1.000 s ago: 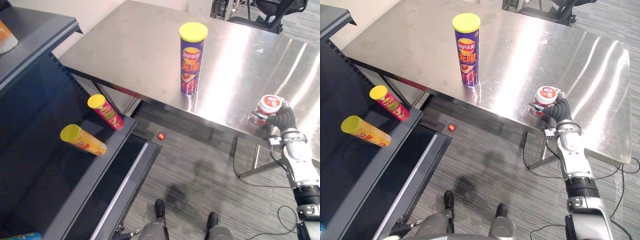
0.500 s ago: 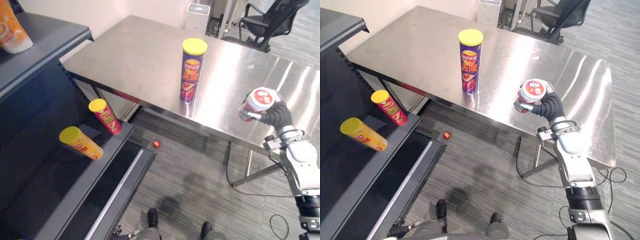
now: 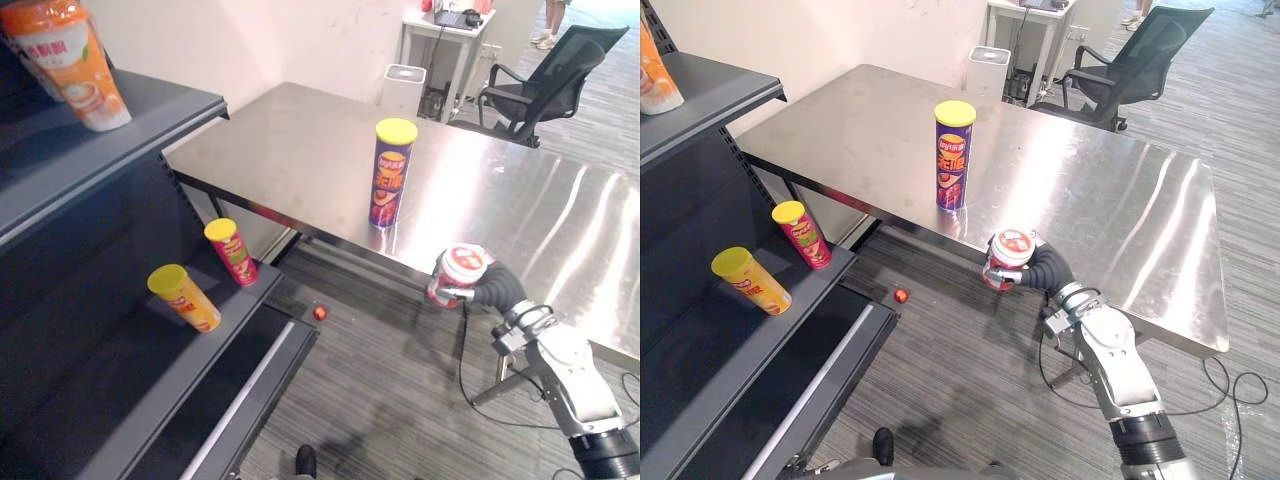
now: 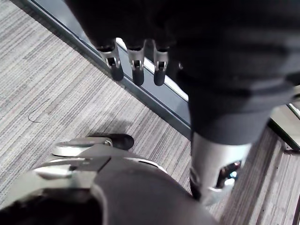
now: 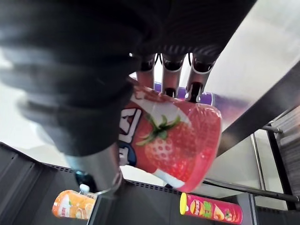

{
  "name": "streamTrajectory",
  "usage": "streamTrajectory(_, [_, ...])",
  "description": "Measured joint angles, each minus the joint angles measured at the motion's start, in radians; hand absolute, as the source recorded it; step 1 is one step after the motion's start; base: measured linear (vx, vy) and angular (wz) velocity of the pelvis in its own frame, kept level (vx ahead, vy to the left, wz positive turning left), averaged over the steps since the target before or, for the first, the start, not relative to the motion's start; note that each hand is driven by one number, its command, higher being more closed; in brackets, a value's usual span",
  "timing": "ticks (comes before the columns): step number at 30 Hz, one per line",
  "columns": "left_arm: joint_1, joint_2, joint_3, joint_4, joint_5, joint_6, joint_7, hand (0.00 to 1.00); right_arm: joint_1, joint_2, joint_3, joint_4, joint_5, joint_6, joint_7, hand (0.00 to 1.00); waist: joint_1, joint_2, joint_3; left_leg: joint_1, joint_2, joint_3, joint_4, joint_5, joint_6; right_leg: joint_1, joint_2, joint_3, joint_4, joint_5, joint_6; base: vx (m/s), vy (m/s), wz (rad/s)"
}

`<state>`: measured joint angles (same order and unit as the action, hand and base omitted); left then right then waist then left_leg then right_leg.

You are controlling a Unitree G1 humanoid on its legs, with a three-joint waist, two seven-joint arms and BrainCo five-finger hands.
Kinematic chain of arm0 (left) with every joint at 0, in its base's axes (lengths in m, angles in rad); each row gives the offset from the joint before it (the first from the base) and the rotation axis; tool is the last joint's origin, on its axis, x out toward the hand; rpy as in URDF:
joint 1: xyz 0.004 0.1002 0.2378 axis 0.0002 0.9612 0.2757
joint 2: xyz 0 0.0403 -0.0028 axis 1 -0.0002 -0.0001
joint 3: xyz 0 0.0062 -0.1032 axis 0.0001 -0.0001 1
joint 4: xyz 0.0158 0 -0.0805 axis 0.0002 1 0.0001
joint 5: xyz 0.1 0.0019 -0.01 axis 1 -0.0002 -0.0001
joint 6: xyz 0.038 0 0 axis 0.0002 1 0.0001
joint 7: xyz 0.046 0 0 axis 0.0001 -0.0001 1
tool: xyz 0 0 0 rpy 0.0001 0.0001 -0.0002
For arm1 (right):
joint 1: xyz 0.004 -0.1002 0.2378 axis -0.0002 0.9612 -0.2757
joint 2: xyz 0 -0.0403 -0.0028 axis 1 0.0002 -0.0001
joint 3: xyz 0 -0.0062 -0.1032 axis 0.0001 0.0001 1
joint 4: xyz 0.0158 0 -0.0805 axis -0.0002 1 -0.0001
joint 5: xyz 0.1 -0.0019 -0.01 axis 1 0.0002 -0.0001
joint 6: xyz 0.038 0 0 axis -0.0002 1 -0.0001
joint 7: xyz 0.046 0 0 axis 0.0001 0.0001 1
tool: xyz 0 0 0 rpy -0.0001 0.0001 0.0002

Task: Put the gum and the chips on the shelf.

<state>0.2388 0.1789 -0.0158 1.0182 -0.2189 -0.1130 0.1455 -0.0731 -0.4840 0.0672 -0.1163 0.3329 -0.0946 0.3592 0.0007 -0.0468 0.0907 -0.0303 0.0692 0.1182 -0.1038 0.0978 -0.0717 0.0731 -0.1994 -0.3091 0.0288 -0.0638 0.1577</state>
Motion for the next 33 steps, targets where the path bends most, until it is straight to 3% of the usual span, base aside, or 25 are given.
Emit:
streamTrajectory(7, [0.000, -0.003, 0.016, 0.009, -0.032, 0.026, 0.003, 0.00, -0.003, 0.018, 0.065, 0.011, 0.021, 0.000, -0.008, 1.00, 0.004, 0.004, -0.003, -0.024, -0.006, -0.078, 0.003, 0.014, -0.001, 0.004, -0.002, -0.071, 0.043, -0.039, -0.009, -0.01, -0.015, 0.29])
streamTrajectory(11, [0.006, -0.024, 0.059, 0.013, -0.059, 0.029, 0.006, 0.00, -0.076, 0.035, 0.143, 0.036, 0.021, 0.003, -0.017, 1.00, 0.059, 0.004, 0.000, -0.067, 0.001, -0.188, 0.008, 0.054, -0.013, 0.007, 0.012, -0.155, 0.103, -0.083, -0.025, -0.01, -0.085, 0.75])
streamTrajectory(14, [0.020, -0.029, 0.076, 0.014, -0.100, 0.029, 0.009, 0.00, -0.144, 0.061, 0.148, 0.067, 0.021, 0.005, -0.037, 1.00, 0.095, 0.008, 0.023, -0.101, 0.000, -0.211, 0.060, 0.060, -0.014, 0.032, 0.020, -0.217, 0.128, -0.111, -0.034, -0.08, -0.070, 0.81])
streamTrajectory(15, [0.038, -0.036, 0.096, 0.010, -0.130, 0.028, 0.008, 0.00, -0.165, 0.075, 0.148, 0.072, 0.020, 0.005, -0.045, 1.00, 0.095, 0.016, 0.039, -0.122, -0.005, -0.173, 0.098, 0.024, 0.059, 0.060, 0.020, -0.274, 0.141, -0.131, -0.040, -0.12, -0.029, 1.31])
streamTrajectory(16, [0.054, -0.047, 0.118, 0.013, -0.131, 0.029, 0.007, 0.00, -0.164, 0.086, 0.147, 0.076, 0.018, 0.006, -0.048, 1.00, 0.095, 0.024, 0.049, -0.132, 0.009, -0.057, 0.121, -0.025, 0.175, 0.094, 0.018, -0.336, 0.134, -0.130, -0.037, -0.10, -0.034, 1.54])
streamTrajectory(17, [0.061, -0.048, 0.124, 0.014, -0.128, 0.028, 0.007, 0.00, -0.158, 0.081, 0.146, 0.074, 0.016, 0.006, -0.047, 1.00, 0.086, 0.023, 0.049, -0.140, 0.022, 0.016, 0.145, -0.053, 0.222, 0.119, 0.023, -0.375, 0.105, -0.120, -0.036, -0.08, -0.073, 1.84])
streamTrajectory(18, [0.067, -0.050, 0.134, 0.019, -0.117, 0.028, 0.005, 0.00, -0.140, 0.054, 0.130, 0.073, 0.004, 0.004, -0.049, 1.00, 0.078, 0.017, 0.048, -0.153, 0.051, 0.154, 0.196, -0.103, 0.264, 0.174, 0.022, -0.461, 0.048, -0.099, -0.026, -0.06, -0.002, 1.84])
streamTrajectory(19, [0.066, -0.067, 0.138, 0.020, -0.111, 0.030, 0.003, 0.00, -0.114, 0.051, 0.089, 0.080, -0.023, 0.002, -0.052, 1.00, 0.091, 0.020, 0.047, -0.179, 0.090, 0.264, 0.265, -0.112, 0.258, 0.184, -0.007, -0.533, 0.059, -0.113, -0.034, -0.03, 0.081, 1.62])
streamTrajectory(21, [0.090, -0.079, 0.139, 0.047, -0.110, 0.034, 0.004, 0.00, -0.088, 0.078, 0.054, 0.098, -0.039, -0.004, -0.058, 1.00, 0.089, 0.011, 0.046, -0.179, 0.087, 0.354, 0.399, -0.111, 0.245, 0.186, -0.069, -0.571, 0.089, -0.128, -0.022, 0.04, 0.131, 0.88])
streamTrajectory(22, [0.113, -0.083, 0.141, 0.052, -0.110, 0.035, 0.007, 0.00, -0.068, 0.070, 0.052, 0.097, -0.050, -0.011, -0.054, 1.00, 0.087, 0.022, 0.043, -0.161, 0.092, 0.376, 0.463, -0.121, 0.210, 0.191, -0.084, -0.577, 0.102, -0.130, -0.018, 0.07, 0.067, 0.58])
streamTrajectory(24, [0.137, -0.090, 0.143, 0.054, -0.110, 0.035, 0.011, 0.00, -0.047, 0.051, 0.043, 0.094, -0.050, -0.016, -0.047, 1.00, 0.080, 0.049, 0.028, -0.121, 0.081, 0.370, 0.378, -0.116, 0.151, 0.188, -0.067, -0.583, 0.115, -0.128, -0.015, 0.12, 0.138, 0.67])
streamTrajectory(26, [0.125, -0.085, 0.158, 0.039, -0.101, 0.028, 0.012, 0.00, -0.039, 0.061, 0.022, 0.096, -0.058, -0.017, -0.047, 1.00, 0.062, 0.026, 0.032, -0.087, 0.022, 0.366, 0.227, -0.080, 0.118, 0.190, -0.068, -0.592, 0.109, -0.117, -0.010, 0.09, 0.156, 0.95])
streamTrajectory(28, [0.128, -0.080, 0.170, 0.037, -0.073, 0.027, 0.009, 0.00, -0.031, 0.080, 0.018, 0.094, -0.060, -0.025, -0.048, 1.00, 0.065, -0.010, 0.028, -0.055, -0.019, 0.343, 0.121, -0.023, 0.122, 0.192, -0.074, -0.606, 0.113, -0.116, -0.011, 0.03, 0.042, 0.55])
streamTrajectory(31, [0.131, -0.080, 0.158, 0.040, -0.072, 0.026, 0.010, 0.00, -0.011, 0.092, 0.012, 0.093, -0.062, -0.058, -0.049, 1.00, 0.072, -0.016, 0.023, -0.013, -0.053, 0.301, 0.011, 0.032, 0.111, 0.202, -0.083, -0.603, 0.132, -0.116, -0.011, 0.01, -0.006, 0.41])
streamTrajectory(33, [0.132, -0.079, 0.137, 0.040, -0.073, 0.025, 0.010, 0.00, -0.002, 0.091, 0.011, 0.093, -0.078, -0.064, -0.049, 1.00, 0.078, -0.011, 0.024, -0.009, -0.059, 0.285, 0.008, 0.032, 0.110, 0.201, -0.093, -0.586, 0.154, -0.116, -0.011, -0.02, 0.002, 0.18])
